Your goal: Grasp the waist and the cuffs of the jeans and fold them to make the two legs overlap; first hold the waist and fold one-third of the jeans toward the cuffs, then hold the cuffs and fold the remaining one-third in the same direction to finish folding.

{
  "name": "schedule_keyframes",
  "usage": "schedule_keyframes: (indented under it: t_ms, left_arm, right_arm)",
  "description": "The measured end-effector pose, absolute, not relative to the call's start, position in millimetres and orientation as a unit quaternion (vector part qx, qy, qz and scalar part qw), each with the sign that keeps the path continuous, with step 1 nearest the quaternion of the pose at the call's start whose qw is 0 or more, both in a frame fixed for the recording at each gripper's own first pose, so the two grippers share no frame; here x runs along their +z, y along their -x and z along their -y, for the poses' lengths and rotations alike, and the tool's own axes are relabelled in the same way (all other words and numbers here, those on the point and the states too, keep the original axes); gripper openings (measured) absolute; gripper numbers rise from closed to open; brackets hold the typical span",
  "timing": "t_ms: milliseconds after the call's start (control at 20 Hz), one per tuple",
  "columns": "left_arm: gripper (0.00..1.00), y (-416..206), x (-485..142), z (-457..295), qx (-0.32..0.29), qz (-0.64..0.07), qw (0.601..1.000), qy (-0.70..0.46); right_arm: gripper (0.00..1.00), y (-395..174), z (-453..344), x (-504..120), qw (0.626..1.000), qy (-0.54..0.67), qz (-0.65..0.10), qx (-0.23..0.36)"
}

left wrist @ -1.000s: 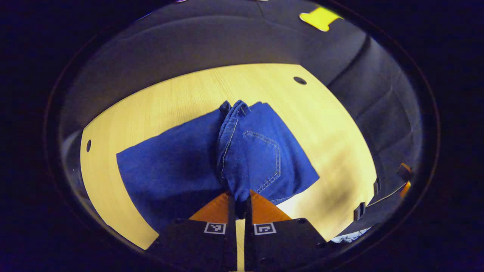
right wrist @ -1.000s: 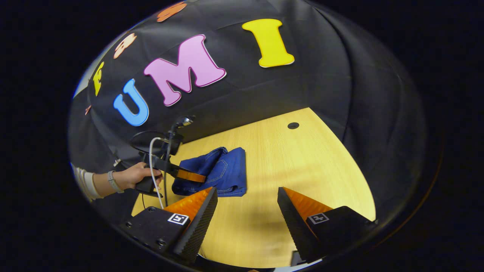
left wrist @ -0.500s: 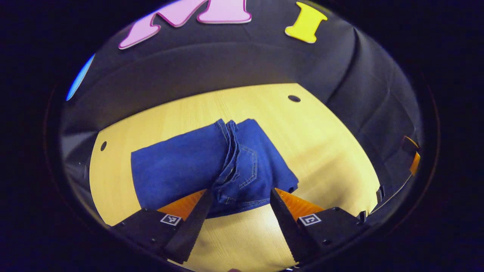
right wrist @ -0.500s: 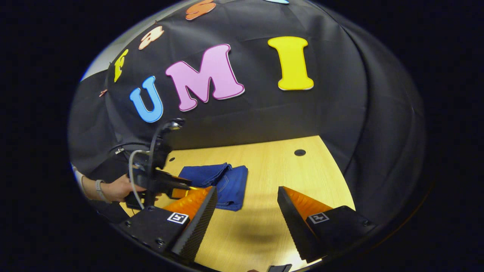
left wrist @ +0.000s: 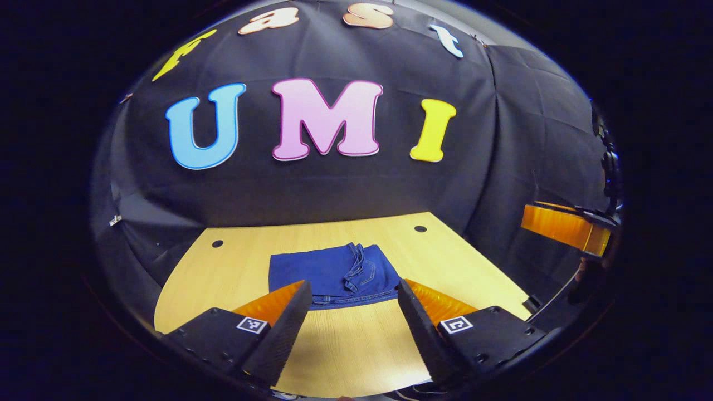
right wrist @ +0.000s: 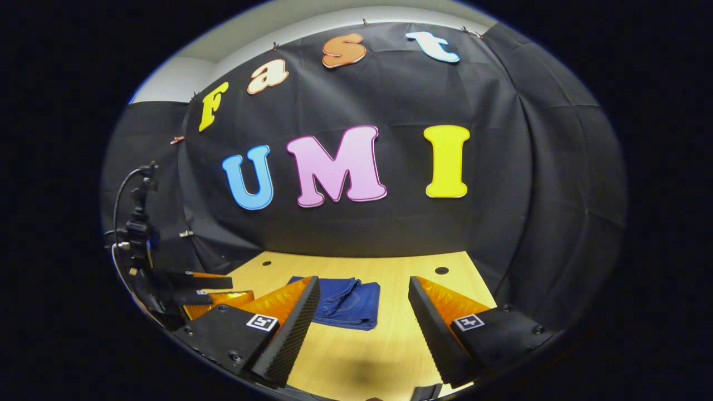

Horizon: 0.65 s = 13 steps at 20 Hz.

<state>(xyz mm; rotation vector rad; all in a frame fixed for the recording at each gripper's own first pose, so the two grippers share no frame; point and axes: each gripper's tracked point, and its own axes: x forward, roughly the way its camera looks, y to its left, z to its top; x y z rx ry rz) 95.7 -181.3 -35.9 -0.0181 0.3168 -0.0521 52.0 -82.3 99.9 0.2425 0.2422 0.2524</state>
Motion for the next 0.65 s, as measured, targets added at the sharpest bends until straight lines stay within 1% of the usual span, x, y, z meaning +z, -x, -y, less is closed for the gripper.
schedule_keyframes:
  t_ms: [100, 250, 400, 550, 600, 650]
  left_arm:
    - [0.96, -58, -12, 177, -0.010, -0.118, 0.993, 0.021]
    - [0.97, -11, 19, 176, 0.009, -0.084, 0.995, 0.044]
    - [0.96, 9, 48, 167, 0.023, -0.044, 0.998, 0.033]
    - [0.96, 21, 69, 160, 0.035, -0.018, 0.999, 0.010]
    - [0.93, 22, 72, 159, 0.037, -0.009, 0.999, 0.006]
    - [0.96, 23, 77, 158, 0.037, -0.001, 0.999, 0.001]
  right_arm:
    - [0.98, -29, 77, 126, 0.982, -0.099, -0.093, 0.129]
    - [0.98, 7, 66, 143, 0.983, -0.080, -0.091, 0.141]
    - [0.97, 33, 65, 170, 0.985, -0.075, -0.072, 0.136]
    - [0.98, 45, 64, 188, 0.987, -0.076, -0.060, 0.130]
    - [1.00, 46, 66, 194, 0.988, -0.075, -0.054, 0.126]
    - [1.00, 46, 66, 200, 0.989, -0.071, -0.049, 0.123]
